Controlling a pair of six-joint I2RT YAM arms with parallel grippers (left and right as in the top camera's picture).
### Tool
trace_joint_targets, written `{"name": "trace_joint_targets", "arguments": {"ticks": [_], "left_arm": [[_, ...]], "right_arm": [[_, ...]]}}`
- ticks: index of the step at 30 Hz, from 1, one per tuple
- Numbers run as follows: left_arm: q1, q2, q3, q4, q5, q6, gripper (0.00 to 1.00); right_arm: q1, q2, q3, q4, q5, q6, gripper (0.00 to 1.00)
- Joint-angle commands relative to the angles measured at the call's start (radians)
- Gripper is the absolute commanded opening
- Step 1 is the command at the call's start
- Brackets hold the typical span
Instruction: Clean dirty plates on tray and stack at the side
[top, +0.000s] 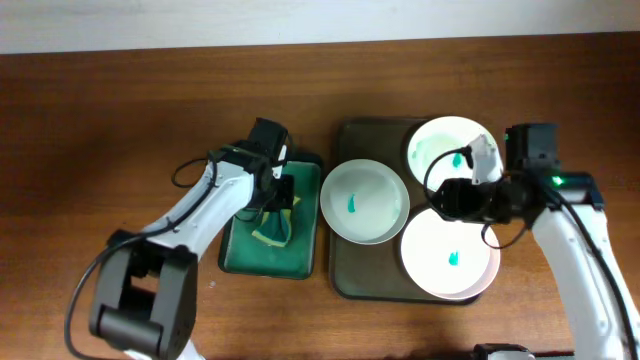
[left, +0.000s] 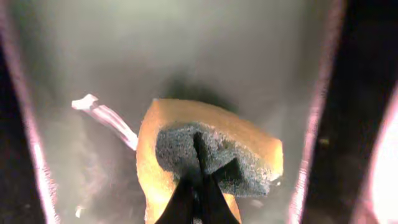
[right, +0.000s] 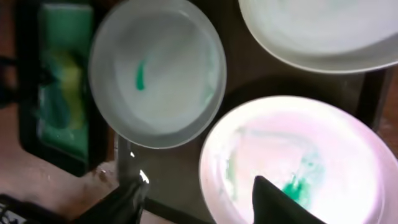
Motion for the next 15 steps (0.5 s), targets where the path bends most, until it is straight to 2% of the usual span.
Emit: {"name": "trace_joint_targets", "arguments": {"ticks": [1,6,12,15], "left_arm": [[-0.004,-0.093,0.050,-0.035,0.021,0.032,0.00],[-0.004,-0.094,0.050,-0.046,0.022,0.032,0.00],[-0.004,-0.094,0.064,-0.056,0.022,0.033,0.00],[-0.005,-0.094,0.134,-0.096,0.033,0.056,0.00]], "right_arm": [[0.007,0.093,0.017,0.004,0.009,0.009,0.46],[0.048,0.132,0.017,0.032,-0.011,0.009,0.45],[0.084,0.140,0.017,0.103,0.124,0.059,0.44],[0.091,0.187,0.017,0.183,0.114,0.058,0.36]]}}
